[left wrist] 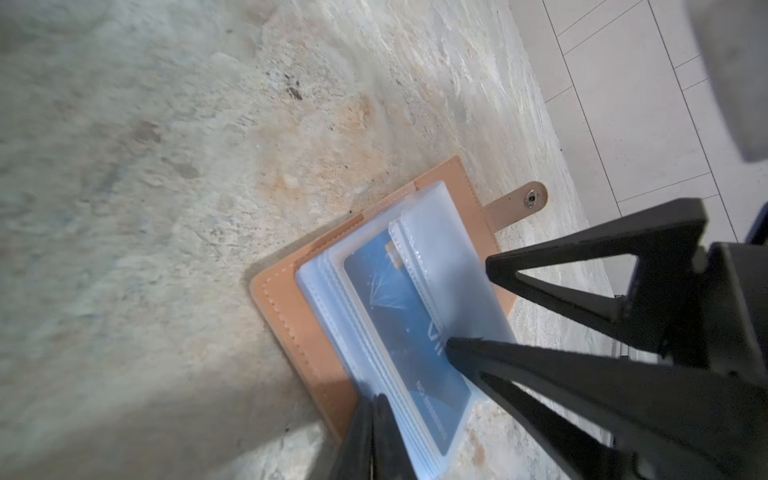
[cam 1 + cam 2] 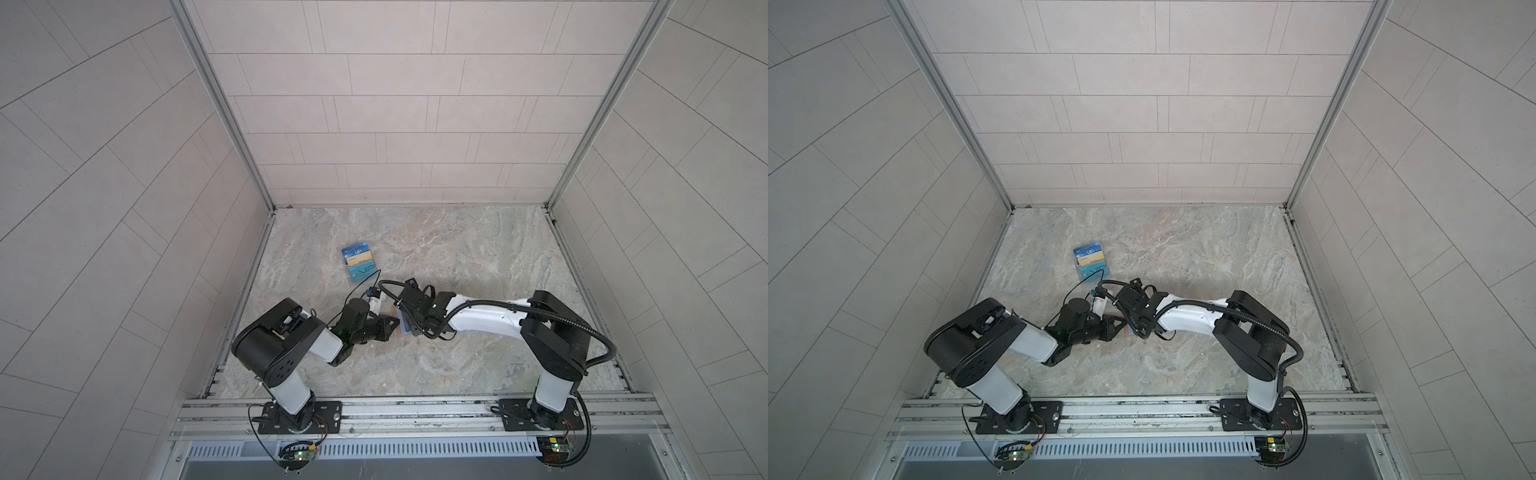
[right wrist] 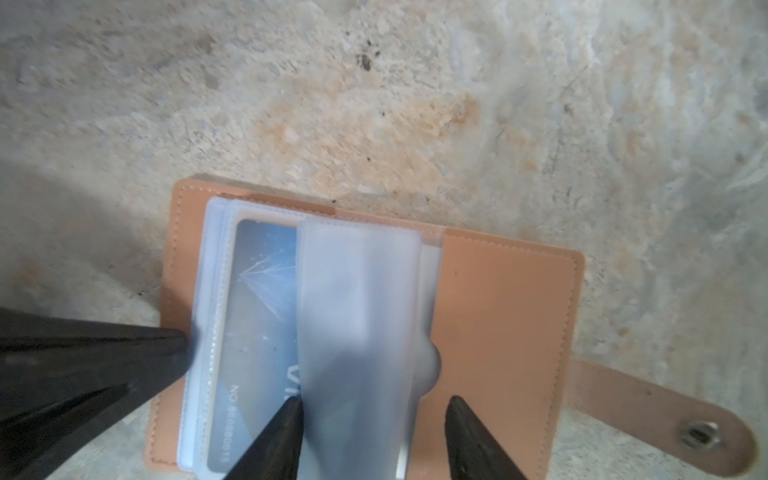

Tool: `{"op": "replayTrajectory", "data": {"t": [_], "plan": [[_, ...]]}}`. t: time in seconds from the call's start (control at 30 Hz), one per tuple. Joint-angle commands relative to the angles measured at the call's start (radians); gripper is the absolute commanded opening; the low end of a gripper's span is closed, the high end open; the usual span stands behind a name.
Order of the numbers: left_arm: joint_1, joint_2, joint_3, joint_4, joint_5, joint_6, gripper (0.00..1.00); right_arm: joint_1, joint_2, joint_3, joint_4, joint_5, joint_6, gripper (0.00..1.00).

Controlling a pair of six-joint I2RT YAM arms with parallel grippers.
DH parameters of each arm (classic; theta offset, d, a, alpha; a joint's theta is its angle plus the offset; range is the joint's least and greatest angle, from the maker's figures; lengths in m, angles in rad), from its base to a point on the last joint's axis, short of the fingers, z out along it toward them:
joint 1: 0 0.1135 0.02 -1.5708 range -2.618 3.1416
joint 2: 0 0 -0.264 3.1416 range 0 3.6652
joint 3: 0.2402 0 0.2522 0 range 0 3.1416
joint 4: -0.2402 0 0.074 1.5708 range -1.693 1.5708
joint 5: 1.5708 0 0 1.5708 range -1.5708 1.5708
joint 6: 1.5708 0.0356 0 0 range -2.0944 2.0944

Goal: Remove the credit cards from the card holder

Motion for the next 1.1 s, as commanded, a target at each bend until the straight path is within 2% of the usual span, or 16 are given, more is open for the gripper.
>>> {"op": "replayTrajectory", "data": {"t": [0.0,0.33,0.7,0.9,0.93,1.07], "plan": [[-0.005,0.03,-0.025,-0.084,-0.032,0.0,0.09,-0.014,-0.039,0.005,-0.072,0.064,-0.006,0.58],[-0.005,0.018,-0.023,-0.097,-0.035,0.003,0.09,-0.069,-0.099,-0.042,-0.096,0.098,-0.043,0.58],[-0.005,-0.014,-0.015,-0.127,-0.044,0.007,0.1,-0.157,-0.168,-0.106,-0.1,0.066,-0.107,0.52],[-0.005,-0.016,-0.006,-0.143,-0.058,0.004,0.12,-0.146,-0.319,-0.112,-0.108,0.095,-0.16,0.42],[-0.005,-0.016,-0.005,-0.141,-0.059,0.002,0.12,-0.148,-0.343,-0.115,-0.098,0.061,-0.17,0.42],[-0.005,-0.026,-0.01,-0.137,-0.064,0.0,0.12,-0.188,-0.373,-0.129,-0.015,-0.268,-0.193,0.43]]}}
